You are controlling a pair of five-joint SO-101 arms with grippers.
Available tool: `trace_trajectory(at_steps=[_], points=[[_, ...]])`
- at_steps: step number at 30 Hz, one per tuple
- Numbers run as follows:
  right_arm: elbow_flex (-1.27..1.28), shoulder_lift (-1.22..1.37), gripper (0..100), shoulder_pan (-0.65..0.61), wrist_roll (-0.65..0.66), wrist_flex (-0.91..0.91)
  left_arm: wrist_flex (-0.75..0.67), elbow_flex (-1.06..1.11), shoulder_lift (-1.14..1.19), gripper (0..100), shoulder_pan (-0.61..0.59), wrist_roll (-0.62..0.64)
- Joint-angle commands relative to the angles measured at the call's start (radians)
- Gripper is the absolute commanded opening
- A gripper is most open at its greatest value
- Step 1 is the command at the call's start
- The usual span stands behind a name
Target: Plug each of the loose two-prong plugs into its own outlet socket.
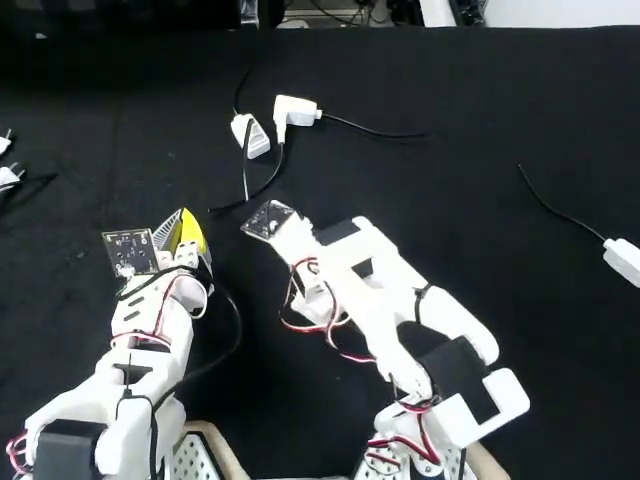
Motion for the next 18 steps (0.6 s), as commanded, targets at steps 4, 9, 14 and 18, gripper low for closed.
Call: trace_trajectory(at_steps=[4,9,14,18], points=[[-0.045,0.01,18.8,-0.038,-0.068,-0.034,0.005,0.018,-0.012,3,0.007,0.006],[-0.002,0.01,18.8,-0.038,-0.068,-0.104,0.006,0.018,-0.011,3,0.007,0.006],[-0.002,0.01,18.8,-0.038,-0.068,-0.115,0.006,0.018,-0.011,3,0.007,0.006],[-0.005,0.01,18.8,-0.038,-0.068,-0.115,0.006,0.018,-0.009,3,0.007,0.006]])
